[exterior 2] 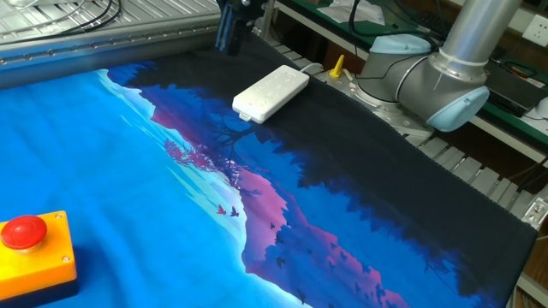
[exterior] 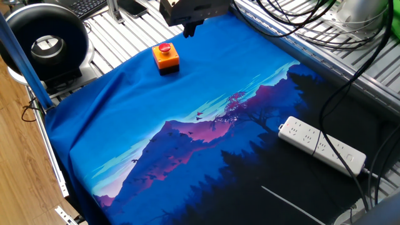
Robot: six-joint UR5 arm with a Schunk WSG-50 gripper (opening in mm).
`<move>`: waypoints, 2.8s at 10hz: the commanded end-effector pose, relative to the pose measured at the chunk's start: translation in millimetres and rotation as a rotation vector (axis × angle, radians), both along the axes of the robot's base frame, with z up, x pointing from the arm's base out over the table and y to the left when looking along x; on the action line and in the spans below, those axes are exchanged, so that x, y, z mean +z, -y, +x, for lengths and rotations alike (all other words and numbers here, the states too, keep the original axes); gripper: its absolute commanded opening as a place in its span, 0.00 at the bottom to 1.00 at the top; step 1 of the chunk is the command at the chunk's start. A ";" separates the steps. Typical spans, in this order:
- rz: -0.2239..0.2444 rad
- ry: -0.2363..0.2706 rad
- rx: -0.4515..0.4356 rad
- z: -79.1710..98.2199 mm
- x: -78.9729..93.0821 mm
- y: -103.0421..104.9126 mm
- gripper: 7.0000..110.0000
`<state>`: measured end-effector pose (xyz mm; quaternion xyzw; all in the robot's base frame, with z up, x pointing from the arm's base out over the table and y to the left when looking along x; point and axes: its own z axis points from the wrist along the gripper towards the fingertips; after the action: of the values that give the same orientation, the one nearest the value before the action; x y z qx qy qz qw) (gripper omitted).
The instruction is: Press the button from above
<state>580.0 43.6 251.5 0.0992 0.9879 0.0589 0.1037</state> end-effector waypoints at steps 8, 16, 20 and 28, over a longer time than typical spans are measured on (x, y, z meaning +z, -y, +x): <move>0.001 -0.137 0.073 29.6 27.0 -0.6 0.00; -0.123 -0.047 0.164 124.7 -11.3 19.7 0.00; -0.130 -0.006 0.172 146.0 -35.9 21.5 0.00; -0.130 -0.022 0.224 144.5 -31.0 6.7 0.00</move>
<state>727.6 24.7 212.7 -0.0058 0.9947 0.0026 0.1029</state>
